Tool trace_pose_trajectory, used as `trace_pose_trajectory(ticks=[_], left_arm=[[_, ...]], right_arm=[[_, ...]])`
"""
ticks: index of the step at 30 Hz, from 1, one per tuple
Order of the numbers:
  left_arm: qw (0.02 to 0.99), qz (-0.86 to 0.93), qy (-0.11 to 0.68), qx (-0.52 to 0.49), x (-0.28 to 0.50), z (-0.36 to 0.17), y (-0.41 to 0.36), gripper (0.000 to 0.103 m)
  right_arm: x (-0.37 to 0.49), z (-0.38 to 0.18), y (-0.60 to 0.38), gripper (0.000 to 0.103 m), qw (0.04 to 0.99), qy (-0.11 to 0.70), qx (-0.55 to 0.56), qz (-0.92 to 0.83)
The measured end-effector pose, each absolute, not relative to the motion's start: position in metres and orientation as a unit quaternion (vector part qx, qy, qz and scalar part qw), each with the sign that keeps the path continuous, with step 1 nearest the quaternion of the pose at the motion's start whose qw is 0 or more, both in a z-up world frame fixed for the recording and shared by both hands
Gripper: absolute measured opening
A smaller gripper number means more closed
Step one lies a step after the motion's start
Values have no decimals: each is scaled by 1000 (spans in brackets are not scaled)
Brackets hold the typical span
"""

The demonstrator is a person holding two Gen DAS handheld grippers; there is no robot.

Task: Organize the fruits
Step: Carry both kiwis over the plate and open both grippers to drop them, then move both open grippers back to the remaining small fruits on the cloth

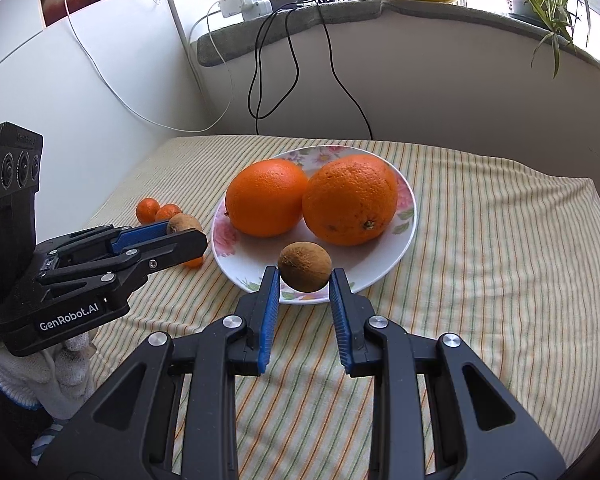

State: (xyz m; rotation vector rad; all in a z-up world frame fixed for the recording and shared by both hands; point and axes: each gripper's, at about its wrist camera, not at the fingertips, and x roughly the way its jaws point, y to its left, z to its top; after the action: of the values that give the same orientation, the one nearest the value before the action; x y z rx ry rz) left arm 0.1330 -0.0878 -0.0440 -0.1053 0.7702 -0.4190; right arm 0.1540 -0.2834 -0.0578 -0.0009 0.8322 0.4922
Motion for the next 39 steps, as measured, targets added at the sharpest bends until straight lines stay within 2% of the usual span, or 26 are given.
trace_pose_trajectory(ticks=[16,18,19,20,28,39], left_arm=[[902,-208,378,-22,143,-47,-110,27],[902,-207,379,-18,143,-48,-112,32],[902,-207,379,-17,143,-48,-111,42],[902,-206,378,-19,142,-48,-111,45],[905,-197,376,-20,139,-46,-107,47],[908,-195,369,-25,135,-40,-103,47]], right_arm=[[167,-67,-285,27,881,411,3,232],[167,-66,-285,27,883,408,1,230],[167,-66,-285,28,883,409,2,230],[168,-66,-286,30,883,409,2,229],[165,-61,-295,59,891,398,9,216],[158,-55,-296,77,896,390,6,214]])
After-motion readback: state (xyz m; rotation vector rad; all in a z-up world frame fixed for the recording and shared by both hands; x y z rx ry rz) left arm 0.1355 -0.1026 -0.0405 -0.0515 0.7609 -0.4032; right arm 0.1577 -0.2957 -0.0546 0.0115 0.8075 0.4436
